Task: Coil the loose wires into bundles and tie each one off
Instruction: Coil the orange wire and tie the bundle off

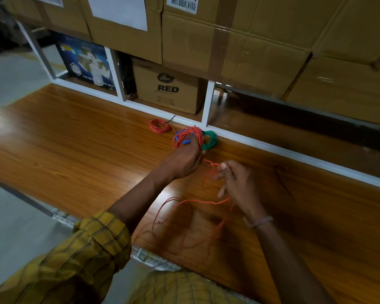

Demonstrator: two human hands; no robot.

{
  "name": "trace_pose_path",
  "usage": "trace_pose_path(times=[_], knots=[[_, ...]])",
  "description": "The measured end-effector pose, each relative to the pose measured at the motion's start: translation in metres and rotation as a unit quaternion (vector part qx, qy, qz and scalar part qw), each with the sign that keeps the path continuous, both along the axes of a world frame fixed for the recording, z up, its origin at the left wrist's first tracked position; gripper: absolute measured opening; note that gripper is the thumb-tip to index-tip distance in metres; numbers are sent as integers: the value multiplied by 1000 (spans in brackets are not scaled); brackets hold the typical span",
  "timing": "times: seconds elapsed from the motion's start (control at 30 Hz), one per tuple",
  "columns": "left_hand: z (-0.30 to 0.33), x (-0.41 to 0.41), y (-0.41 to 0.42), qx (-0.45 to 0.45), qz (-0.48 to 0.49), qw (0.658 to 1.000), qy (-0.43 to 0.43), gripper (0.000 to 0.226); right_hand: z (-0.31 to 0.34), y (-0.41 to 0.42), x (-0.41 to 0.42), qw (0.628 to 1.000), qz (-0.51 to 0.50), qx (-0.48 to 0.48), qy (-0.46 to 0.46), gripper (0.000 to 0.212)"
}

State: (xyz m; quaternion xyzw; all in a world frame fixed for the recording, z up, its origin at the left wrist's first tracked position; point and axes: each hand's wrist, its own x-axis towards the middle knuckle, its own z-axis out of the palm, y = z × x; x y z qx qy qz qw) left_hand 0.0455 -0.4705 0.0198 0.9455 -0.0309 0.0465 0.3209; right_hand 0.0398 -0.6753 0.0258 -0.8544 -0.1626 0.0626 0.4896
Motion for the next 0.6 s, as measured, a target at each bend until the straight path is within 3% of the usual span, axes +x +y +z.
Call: trace_pose_path(times=[0.13,0.27,0.33,0.5,0.6], knots=[[4,-8,9,-15,-28,999,29,40,3,-5,9,997,-62,-4,43,28],[10,-18,7,-186,-48,978,84,21,-7,-3,25,972,-139,91,168,30],[8,-19,9,-253,-46,962,98,24,-15,-1,33,951,-166,126,228,23],[8,-21,10,-195,-78,972,106,41,-38,5,54,936,-178,122,277,27],[13,-23,10,-168,-92,977,98,46,-38,2,54,951,-155,128,235,24]])
